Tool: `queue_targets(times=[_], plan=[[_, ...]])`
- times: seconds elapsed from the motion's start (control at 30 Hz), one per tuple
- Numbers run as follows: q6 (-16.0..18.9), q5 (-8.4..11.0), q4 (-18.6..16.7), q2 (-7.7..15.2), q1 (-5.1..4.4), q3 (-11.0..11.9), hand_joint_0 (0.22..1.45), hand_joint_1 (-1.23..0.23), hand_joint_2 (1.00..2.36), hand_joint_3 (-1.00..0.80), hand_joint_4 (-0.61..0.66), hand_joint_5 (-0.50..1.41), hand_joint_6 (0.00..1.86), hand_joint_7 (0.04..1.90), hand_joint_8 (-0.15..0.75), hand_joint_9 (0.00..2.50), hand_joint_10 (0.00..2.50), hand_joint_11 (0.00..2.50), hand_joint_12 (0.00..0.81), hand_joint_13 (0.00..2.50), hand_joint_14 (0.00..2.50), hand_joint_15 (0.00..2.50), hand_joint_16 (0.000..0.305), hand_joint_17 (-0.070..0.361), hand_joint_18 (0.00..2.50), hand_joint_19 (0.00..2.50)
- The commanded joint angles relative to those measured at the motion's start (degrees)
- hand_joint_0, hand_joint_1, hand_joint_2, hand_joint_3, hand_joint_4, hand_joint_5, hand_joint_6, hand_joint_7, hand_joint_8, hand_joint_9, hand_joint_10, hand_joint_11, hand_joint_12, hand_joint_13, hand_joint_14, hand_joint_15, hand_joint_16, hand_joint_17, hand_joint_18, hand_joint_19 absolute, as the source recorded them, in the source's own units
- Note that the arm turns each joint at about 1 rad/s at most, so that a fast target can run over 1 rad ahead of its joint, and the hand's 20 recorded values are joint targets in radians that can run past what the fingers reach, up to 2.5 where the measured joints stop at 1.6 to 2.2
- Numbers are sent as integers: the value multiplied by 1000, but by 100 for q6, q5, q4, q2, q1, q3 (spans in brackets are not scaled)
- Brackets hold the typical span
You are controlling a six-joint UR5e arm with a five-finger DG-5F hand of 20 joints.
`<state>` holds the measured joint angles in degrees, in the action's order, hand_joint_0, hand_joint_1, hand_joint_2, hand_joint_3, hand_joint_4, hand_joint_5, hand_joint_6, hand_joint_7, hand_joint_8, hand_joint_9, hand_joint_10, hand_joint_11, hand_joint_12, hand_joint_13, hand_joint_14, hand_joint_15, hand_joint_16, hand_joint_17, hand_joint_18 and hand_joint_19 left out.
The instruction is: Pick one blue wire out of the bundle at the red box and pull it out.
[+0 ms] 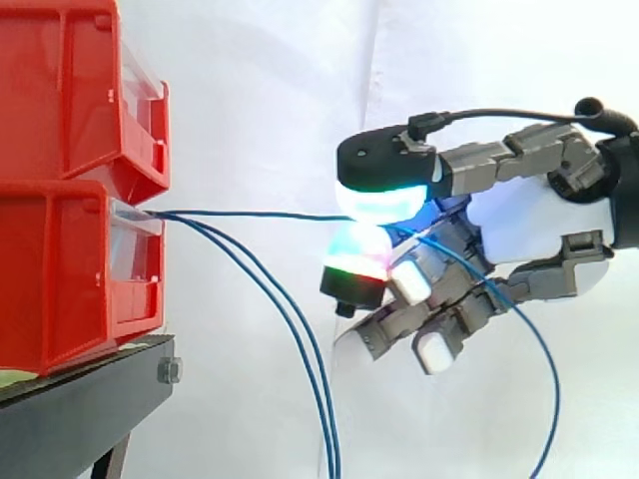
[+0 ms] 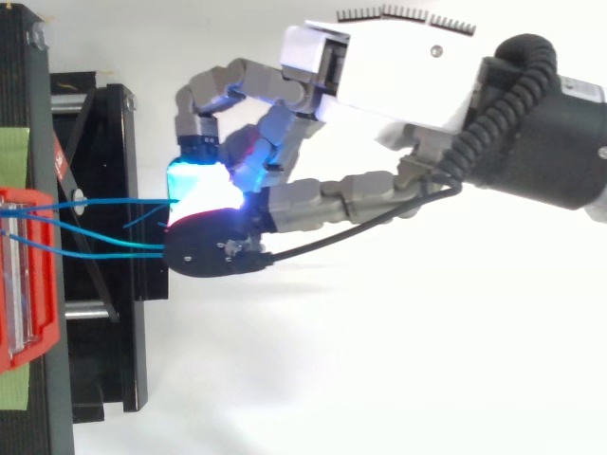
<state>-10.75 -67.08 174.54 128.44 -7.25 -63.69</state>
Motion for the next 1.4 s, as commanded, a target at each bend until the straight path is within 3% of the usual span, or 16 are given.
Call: queue_targets(times=[0.0, 0.43, 0.53, 0.57, 0.6, 0.7, 1.37], plan=[[3, 11, 256, -109, -4, -3, 576, -802, 1029, -46, 274, -53, 826, 1319, 413, 1144, 14, 487, 447, 711, 8, 244, 61, 138, 942, 469], [-6, 46, 783, -434, -39, -3, 575, -795, 1030, -50, 269, -54, 832, 1314, 416, 1146, 14, 514, 450, 711, 8, 249, 62, 139, 938, 467], [11, 169, 827, -469, -48, -3, 575, -792, 1029, -50, 266, -54, 833, 1311, 418, 1139, 15, 518, 451, 711, 8, 252, 62, 139, 934, 466], [20, 266, 827, -460, -57, -3, 576, -791, 1029, -54, 267, -54, 833, 1311, 418, 1139, 16, 511, 452, 711, 8, 248, 61, 138, 933, 475], [-24, 573, 818, -460, -57, -3, 575, -789, 1029, -55, 266, -54, 833, 1310, 421, 1139, 14, 508, 451, 711, 9, 257, 62, 139, 929, 470], [-50, 705, 783, -451, -66, -3, 575, -787, 1028, -55, 264, -55, 835, 1301, 421, 1139, 14, 510, 452, 711, 8, 255, 62, 139, 925, 476], [-59, 740, 730, -451, -66, -12, 576, -777, 1028, -59, 263, -56, 837, 1300, 425, 1126, 14, 510, 456, 705, 8, 252, 62, 140, 921, 469]])
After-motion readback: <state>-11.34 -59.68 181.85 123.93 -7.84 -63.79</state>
